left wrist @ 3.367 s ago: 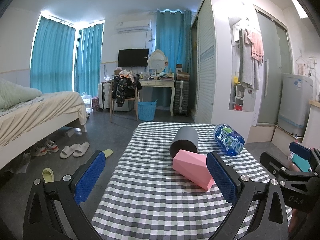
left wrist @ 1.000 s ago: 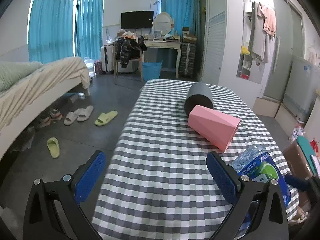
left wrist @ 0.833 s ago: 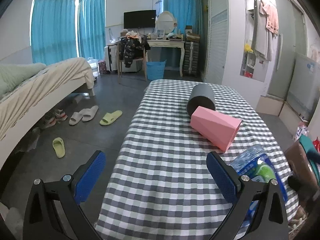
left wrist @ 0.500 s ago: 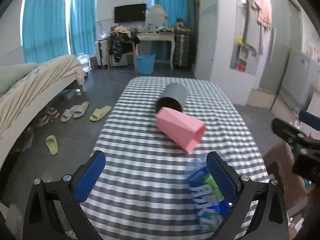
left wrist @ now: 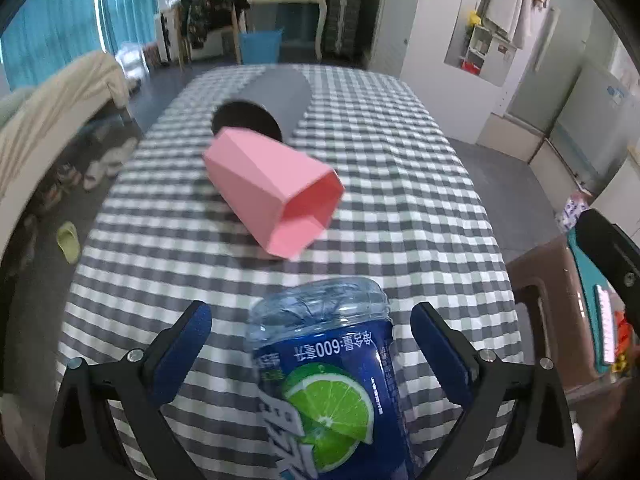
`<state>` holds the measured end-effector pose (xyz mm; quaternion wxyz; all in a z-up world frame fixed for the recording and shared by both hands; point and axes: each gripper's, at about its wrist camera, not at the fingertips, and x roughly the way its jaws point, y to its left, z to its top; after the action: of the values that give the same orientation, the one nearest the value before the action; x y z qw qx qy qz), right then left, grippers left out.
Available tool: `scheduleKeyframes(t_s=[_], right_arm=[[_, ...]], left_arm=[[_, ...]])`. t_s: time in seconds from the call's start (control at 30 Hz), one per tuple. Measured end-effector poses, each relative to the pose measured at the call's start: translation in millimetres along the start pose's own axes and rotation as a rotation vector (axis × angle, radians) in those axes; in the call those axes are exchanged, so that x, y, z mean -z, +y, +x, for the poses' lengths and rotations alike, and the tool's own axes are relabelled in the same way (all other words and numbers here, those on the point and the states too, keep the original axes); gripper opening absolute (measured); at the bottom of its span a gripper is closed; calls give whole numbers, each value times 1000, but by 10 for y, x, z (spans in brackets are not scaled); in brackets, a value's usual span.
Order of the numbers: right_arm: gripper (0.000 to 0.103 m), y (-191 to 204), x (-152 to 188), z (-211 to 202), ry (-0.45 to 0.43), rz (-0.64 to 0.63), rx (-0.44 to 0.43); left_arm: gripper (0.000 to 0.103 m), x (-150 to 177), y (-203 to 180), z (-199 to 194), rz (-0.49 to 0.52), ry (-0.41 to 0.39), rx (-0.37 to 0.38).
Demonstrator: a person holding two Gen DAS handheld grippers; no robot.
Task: Flip cup upside down
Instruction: 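Carry the bottle to the left tool while the left tool closes on it, then rotate the held blue bottle with the left tool until its cap points up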
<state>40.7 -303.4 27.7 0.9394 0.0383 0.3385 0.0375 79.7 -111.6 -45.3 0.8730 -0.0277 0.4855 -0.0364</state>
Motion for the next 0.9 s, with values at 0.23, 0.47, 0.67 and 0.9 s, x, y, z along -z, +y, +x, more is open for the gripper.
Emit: scheduleKeyframes(t_s=[0.23, 0.47, 0.67, 0.9], right_arm=[[98, -55, 8, -36, -11, 27, -7], [98, -68, 3, -112, -47, 55, -35], [98, -69, 6, -92, -39, 63, -26], [98, -153, 21, -97, -45, 85, -32]], left_arm=[[76, -2, 73, -12, -30, 34, 67], [76, -76, 13, -418, 15, -140, 24], [76, -37, -8, -594, 26, -265, 4], [76, 194, -130, -546, 97, -333, 61]])
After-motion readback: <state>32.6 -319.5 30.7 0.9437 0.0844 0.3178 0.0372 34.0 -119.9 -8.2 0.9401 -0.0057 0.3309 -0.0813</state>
